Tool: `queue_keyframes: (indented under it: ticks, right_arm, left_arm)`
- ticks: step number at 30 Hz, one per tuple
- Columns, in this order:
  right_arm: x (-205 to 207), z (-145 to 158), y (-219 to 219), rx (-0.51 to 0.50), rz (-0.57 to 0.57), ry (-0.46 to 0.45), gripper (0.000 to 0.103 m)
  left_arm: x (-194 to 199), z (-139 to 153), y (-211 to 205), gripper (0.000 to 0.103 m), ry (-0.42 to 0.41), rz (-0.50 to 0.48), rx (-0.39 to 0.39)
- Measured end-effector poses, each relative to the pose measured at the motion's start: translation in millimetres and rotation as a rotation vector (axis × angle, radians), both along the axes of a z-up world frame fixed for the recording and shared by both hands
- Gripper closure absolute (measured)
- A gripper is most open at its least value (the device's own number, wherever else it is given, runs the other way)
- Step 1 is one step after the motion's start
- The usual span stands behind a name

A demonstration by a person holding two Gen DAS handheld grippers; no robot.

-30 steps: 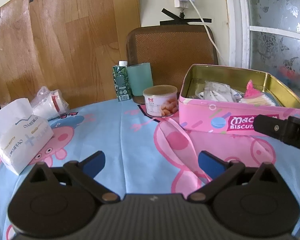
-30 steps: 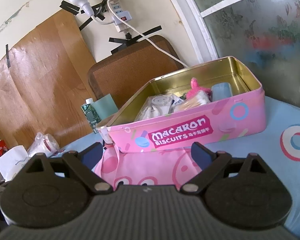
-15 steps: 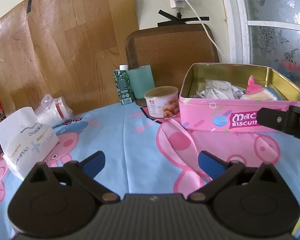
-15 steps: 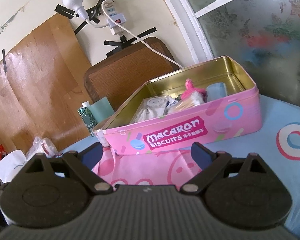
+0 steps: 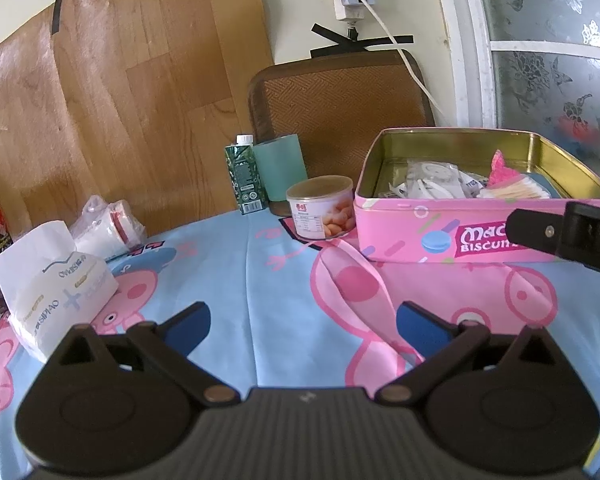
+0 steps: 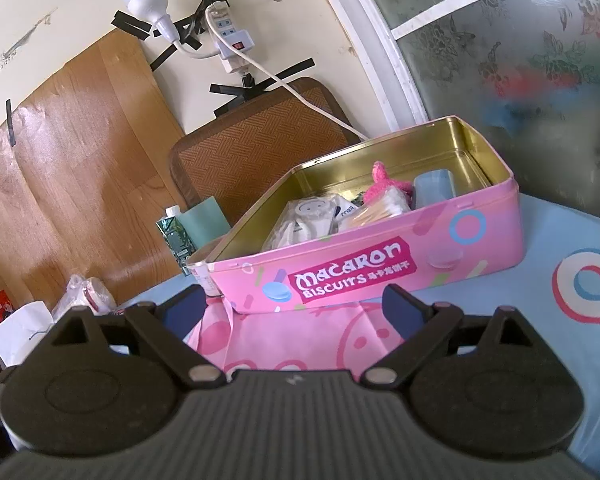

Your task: Organize soft objects

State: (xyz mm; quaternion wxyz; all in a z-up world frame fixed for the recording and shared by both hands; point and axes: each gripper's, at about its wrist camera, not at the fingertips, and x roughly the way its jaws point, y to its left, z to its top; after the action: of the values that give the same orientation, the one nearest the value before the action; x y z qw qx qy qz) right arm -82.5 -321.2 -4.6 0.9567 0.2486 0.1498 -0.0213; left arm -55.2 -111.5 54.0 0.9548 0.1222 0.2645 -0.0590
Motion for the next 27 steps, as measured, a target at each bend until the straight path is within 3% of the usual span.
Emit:
queue_keyframes:
  ticks: [27]
  right_arm:
    - [1.7, -0.7, 1.2, -0.001, 0.003, 0.011, 0.006]
  left_arm:
    - [-2.4, -1.6, -1.3, 0.0, 0.003, -0.012, 0.002]
